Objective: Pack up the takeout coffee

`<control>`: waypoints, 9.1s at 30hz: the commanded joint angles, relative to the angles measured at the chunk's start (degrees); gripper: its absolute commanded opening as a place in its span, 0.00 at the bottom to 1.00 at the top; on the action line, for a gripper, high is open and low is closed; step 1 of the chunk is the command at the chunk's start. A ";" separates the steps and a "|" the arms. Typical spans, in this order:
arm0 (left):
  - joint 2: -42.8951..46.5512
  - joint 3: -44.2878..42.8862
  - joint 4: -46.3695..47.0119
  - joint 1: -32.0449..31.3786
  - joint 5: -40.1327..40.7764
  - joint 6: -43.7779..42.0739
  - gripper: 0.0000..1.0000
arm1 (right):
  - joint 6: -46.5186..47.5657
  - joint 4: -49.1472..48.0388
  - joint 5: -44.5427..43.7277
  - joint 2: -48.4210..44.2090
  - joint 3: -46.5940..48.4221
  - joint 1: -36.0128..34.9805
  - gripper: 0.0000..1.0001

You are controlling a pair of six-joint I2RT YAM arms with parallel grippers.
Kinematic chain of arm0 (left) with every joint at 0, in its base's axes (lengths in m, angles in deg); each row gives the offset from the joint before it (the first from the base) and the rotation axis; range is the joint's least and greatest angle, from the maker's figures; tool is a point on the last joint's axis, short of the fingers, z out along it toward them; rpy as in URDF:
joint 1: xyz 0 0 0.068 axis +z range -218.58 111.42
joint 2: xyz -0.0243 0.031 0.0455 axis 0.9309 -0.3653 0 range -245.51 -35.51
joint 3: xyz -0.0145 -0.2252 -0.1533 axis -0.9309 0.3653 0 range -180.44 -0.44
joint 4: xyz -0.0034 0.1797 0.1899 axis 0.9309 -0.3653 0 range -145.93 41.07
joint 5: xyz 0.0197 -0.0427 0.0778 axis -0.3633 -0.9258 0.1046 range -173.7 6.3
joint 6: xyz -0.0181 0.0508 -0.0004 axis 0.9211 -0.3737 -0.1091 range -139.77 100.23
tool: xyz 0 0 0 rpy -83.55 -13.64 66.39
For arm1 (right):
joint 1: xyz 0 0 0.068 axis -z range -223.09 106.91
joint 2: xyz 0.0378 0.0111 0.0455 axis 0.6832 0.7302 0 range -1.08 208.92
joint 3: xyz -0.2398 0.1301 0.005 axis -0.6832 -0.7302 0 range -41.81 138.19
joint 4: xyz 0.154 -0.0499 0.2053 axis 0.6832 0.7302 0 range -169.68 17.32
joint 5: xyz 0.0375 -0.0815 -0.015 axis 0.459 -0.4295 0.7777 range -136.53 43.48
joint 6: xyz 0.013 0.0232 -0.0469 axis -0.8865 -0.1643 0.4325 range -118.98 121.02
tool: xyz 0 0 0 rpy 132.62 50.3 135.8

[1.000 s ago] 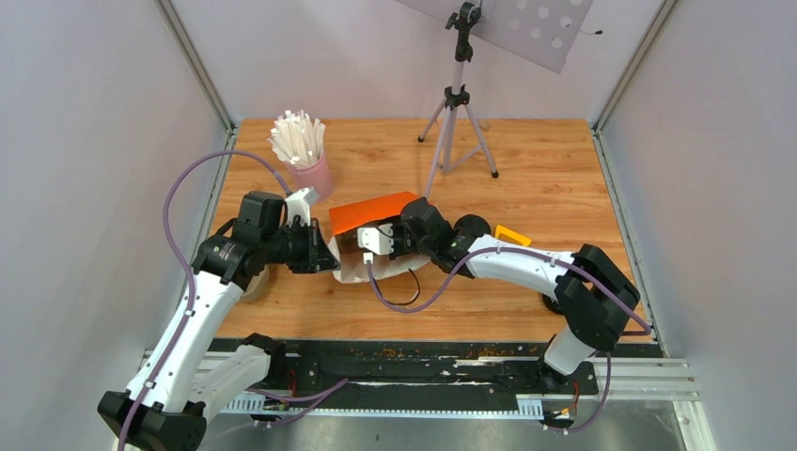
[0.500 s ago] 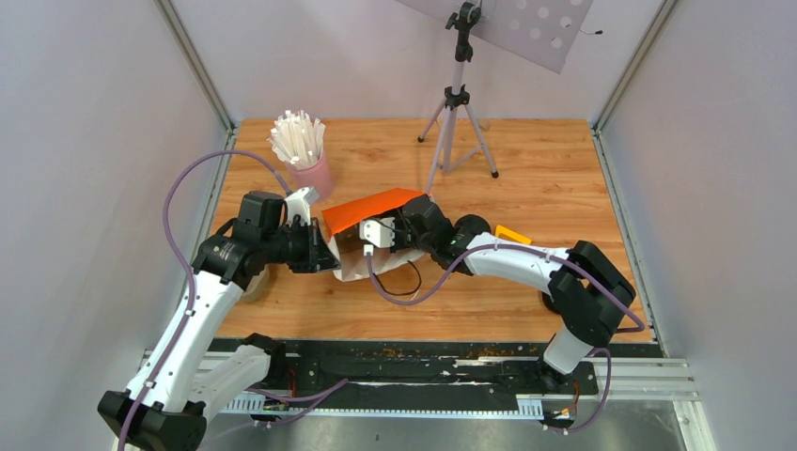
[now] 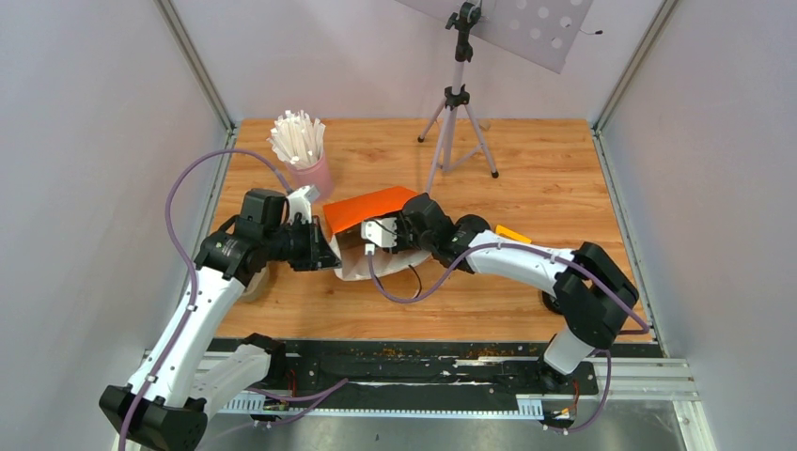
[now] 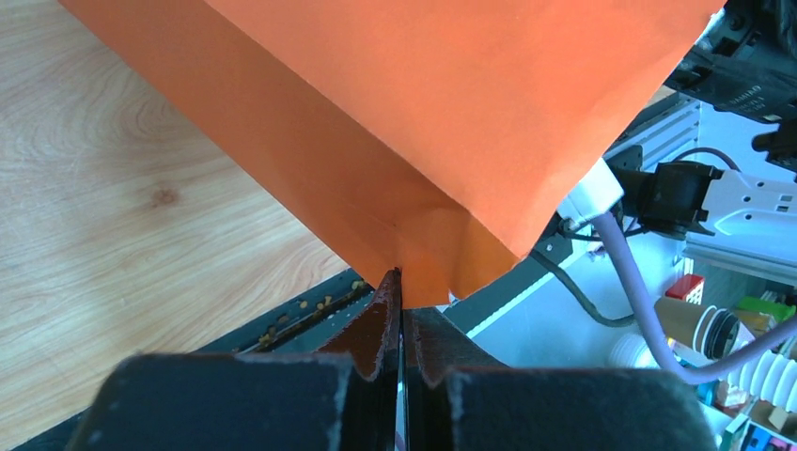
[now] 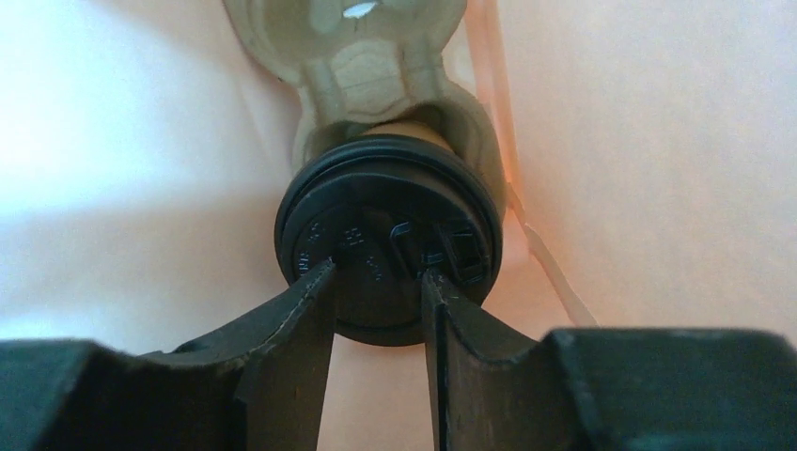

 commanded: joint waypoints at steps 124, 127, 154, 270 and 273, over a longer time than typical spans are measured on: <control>-5.36 -12.78 -7.35 0.11 1.21 -1.23 0.05 | -49.53 13.06 4.18 -19.32 -10.49 24.40 0.90; -5.20 -12.90 -7.43 0.11 1.27 -1.26 0.05 | -49.71 13.47 3.79 -19.46 -10.16 24.21 0.94; -4.62 -12.50 -7.52 0.11 1.69 -0.95 0.05 | -50.23 13.76 3.47 -19.31 -9.52 24.11 0.89; -0.02 -13.91 -12.15 0.11 15.44 2.63 0.39 | -2.70 10.39 21.12 -12.80 9.39 -9.70 0.63; 0.09 -13.53 -11.43 0.11 16.17 3.08 0.39 | -1.64 10.84 21.12 -12.16 9.85 -9.81 0.63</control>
